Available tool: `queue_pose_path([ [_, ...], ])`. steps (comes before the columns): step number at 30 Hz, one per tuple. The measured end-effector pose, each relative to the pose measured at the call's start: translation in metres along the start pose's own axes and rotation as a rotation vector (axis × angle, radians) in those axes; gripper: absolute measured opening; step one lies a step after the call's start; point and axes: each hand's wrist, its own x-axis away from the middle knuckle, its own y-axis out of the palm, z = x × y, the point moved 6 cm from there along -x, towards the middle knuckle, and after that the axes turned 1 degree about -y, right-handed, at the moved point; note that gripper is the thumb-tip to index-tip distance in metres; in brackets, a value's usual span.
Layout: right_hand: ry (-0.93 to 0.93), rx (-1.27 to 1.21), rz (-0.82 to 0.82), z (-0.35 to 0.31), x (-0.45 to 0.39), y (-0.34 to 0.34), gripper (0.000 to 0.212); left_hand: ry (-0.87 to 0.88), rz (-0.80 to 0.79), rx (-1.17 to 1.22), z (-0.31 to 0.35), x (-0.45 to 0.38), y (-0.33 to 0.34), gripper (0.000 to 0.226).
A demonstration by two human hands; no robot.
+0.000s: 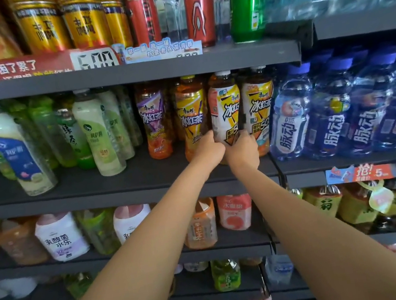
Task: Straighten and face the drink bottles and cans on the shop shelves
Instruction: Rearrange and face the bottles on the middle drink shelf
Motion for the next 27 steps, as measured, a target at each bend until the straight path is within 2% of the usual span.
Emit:
queue_pose_path([
  [4,0.008,0.051,0.007,-0.005,-0.002,-0.004,0.061,0.048,0.085,-0.051,0.000,0.003,0.001,0.052],
  [8,0.010,0.093,-0.049,-0.007,-0.007,-0.002,0.070,0.042,0.012,-0.117,-0.001,-0.002,0.003,0.061],
  [10,-0.024,0.144,-0.059,-0.005,-0.007,-0.003,0.066,0.021,-0.002,-0.130,0.001,-0.005,0.003,0.063],
  [17,-0.060,0.224,-0.022,0.000,-0.001,-0.009,0.061,0.075,0.196,-0.105,-0.003,0.008,-0.002,0.049],
  [20,-0.164,0.198,0.061,0.002,0.006,-0.014,0.046,0.126,0.333,-0.096,-0.013,0.018,-0.021,0.041],
  [22,-0.289,0.197,0.030,-0.006,0.016,-0.010,0.034,0.146,0.394,-0.107,-0.018,0.026,-0.033,0.040],
  [25,-0.397,0.280,-0.044,-0.022,0.034,0.000,0.029,0.156,0.405,-0.109,-0.026,0.040,-0.049,0.043],
  [27,-0.399,0.334,-0.090,-0.030,0.044,0.008,0.027,0.155,0.384,-0.113,-0.032,0.052,-0.060,0.048],
])
